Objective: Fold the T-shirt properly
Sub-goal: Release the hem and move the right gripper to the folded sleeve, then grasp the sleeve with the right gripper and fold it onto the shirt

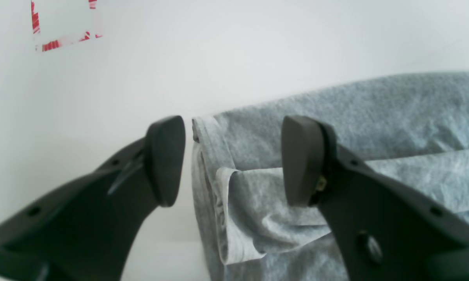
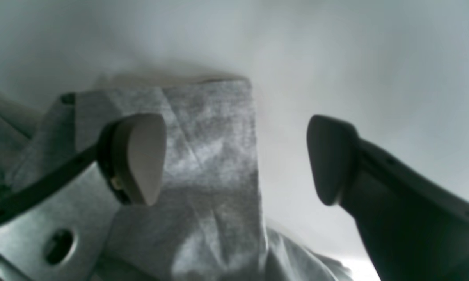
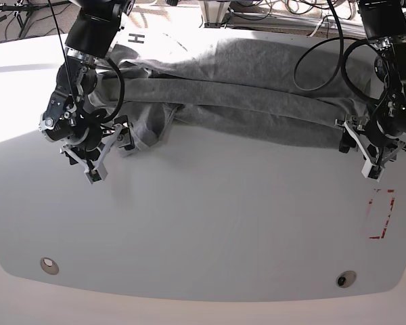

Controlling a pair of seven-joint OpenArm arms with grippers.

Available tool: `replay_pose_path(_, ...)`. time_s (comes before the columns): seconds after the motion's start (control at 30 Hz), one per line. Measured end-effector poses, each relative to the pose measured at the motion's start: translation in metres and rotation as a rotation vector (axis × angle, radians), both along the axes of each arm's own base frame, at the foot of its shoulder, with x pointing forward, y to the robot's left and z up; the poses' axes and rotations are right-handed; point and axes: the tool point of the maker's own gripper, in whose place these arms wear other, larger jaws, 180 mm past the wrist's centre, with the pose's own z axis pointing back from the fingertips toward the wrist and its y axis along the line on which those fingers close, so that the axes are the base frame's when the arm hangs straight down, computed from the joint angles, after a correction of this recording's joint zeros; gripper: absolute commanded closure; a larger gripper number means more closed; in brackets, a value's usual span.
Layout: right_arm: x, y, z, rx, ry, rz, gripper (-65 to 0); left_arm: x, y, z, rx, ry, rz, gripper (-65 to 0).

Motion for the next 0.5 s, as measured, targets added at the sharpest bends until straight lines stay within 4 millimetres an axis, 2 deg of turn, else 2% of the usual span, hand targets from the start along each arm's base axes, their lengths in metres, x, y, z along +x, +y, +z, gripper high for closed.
replay_pose_path(0.13,0.004,0.012,-0.014,0.075,0.01,0.004,-52.6,-0.003,-0.001,-0.003,-0.005,0.009,-0.002,-36.7)
replay_pose_path(0.3,0.001,0.014,-0.033,0.101,0.053,-0.01,-52.6,-0.006,0.001,-0.006,0.0,0.019,0.002,-36.7)
replay_pose_path(0.5,0.005,0.017,-0.036,0.133,0.032,-0.019,-52.3,-0.005,0.0,-0.005,-0.004,0.014,0.001,-36.7)
